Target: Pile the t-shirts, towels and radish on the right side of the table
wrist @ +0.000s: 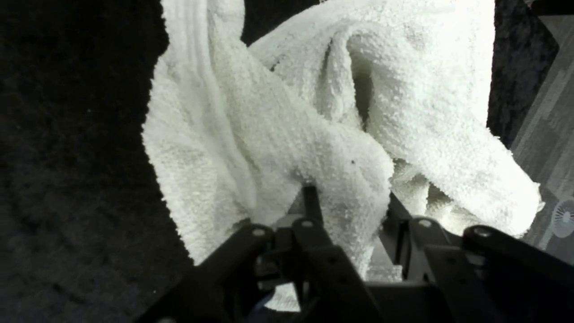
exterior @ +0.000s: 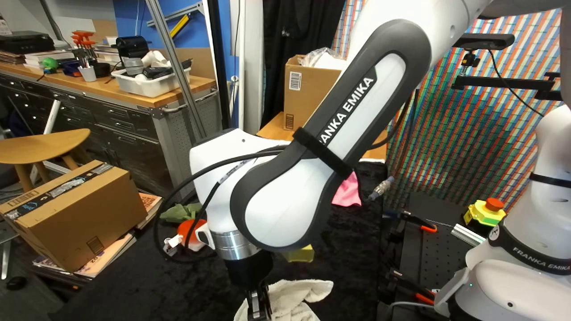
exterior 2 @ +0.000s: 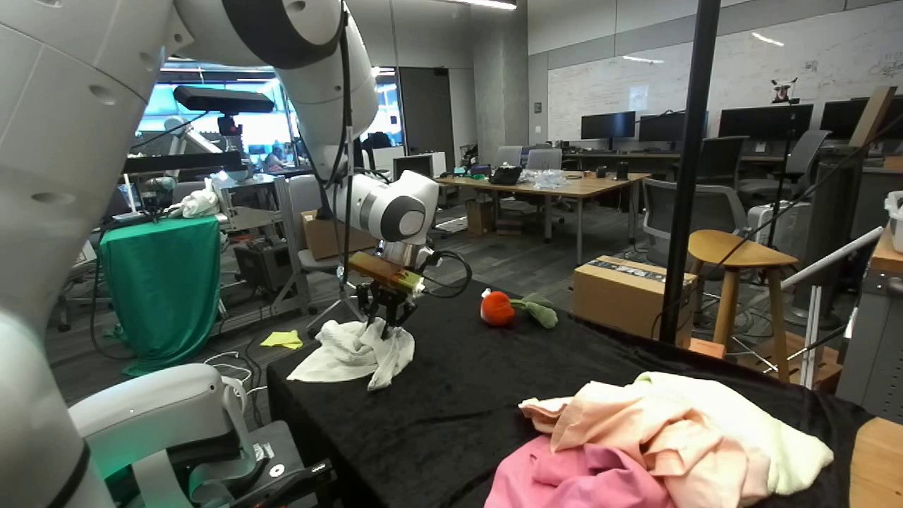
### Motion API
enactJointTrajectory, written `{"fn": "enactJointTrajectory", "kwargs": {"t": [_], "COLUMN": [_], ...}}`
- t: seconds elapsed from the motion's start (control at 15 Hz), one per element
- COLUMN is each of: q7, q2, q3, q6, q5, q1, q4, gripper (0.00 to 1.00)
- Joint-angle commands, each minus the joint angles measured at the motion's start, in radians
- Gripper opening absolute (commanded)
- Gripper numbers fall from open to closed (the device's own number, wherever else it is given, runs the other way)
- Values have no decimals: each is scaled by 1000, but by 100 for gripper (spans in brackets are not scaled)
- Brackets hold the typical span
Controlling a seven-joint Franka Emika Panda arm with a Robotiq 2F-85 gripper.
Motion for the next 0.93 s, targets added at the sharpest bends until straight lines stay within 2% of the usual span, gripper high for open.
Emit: {"fn": "enactJointTrajectory", "kwargs": {"t": [0.0, 0.2, 0.47, 0.6, 0.67, 0.87], "q7": [-72, -142, -215, -223, -212, -132], "q2": [-19, -48, -89, -112, -130, -226], "q3": [30, 48, 44, 33, 26, -15], "q6": [-57, -88, -144, -149, -134, 7], "q5": [60, 124, 198, 214, 218, 207], "q1": [-49, -95, -139, -146, -146, -135], "q4": [22, 15, 6, -7, -21, -111], "gripper": [10, 4, 10, 9, 9, 9]}}
